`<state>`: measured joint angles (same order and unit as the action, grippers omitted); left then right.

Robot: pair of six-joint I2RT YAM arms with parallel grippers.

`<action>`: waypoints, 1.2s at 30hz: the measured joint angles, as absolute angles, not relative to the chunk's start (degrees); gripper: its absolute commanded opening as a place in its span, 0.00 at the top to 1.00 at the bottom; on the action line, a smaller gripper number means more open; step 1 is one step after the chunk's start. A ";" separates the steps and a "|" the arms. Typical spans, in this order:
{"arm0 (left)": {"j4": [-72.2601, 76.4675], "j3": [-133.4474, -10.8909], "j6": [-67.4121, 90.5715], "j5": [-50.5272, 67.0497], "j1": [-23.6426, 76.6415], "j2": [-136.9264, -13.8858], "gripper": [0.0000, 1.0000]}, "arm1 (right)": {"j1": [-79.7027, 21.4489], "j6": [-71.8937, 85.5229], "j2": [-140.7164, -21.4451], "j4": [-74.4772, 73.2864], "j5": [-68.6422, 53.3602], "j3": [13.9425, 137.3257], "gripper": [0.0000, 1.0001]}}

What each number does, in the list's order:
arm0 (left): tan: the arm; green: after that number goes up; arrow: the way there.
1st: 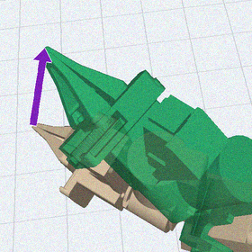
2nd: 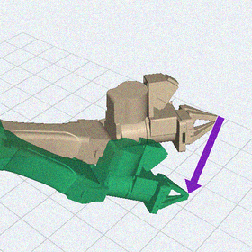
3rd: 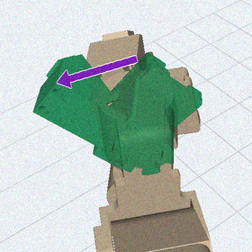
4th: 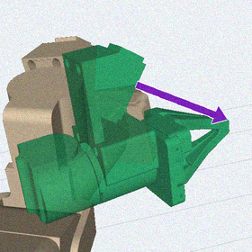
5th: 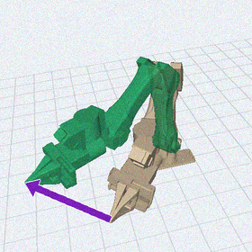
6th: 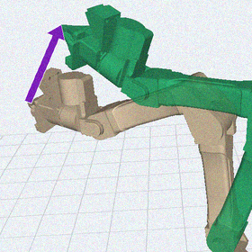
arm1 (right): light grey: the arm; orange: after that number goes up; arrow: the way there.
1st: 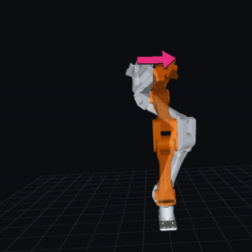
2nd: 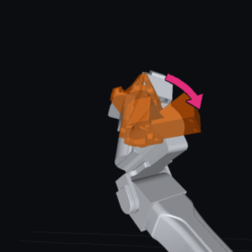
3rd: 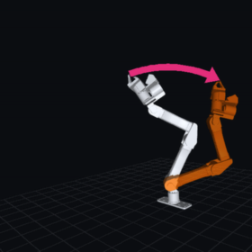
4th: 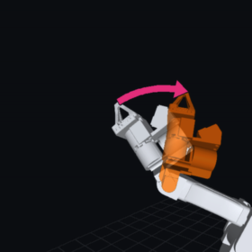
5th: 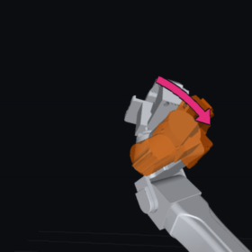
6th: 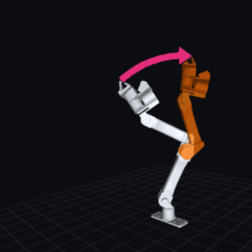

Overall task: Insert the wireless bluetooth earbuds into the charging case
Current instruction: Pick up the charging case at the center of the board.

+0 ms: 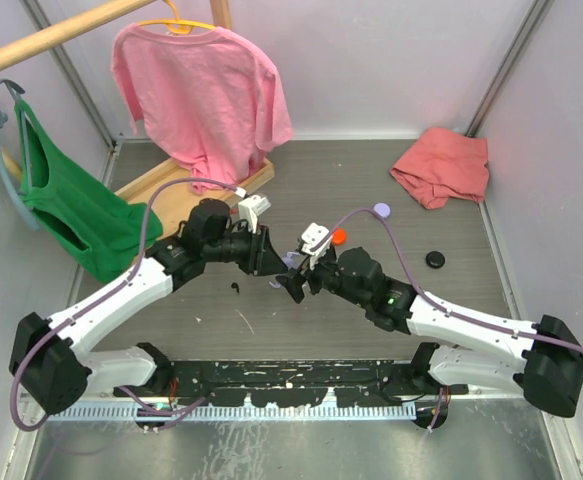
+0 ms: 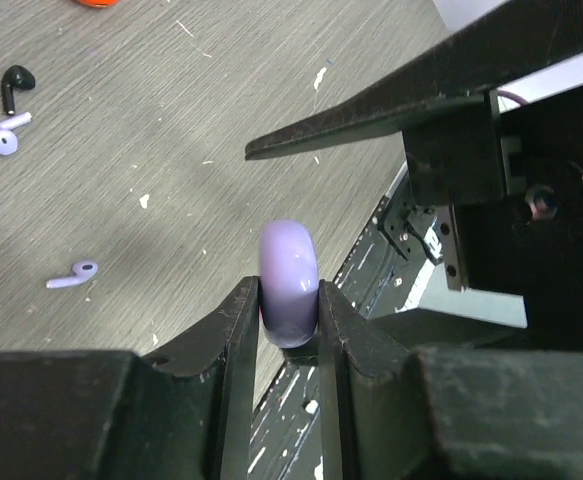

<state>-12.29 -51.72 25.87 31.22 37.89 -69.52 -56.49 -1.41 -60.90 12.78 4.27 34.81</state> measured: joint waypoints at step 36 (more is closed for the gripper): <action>-23.29 -58.22 2.26 46.57 37.89 -60.62 0.85 | -40.21 4.47 -55.55 29.08 -47.44 29.54 0.23</action>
<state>-23.29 -58.22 2.26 46.57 37.89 -60.62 -40.21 4.47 -55.55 29.08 -47.44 29.54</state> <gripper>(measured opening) 0.264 0.816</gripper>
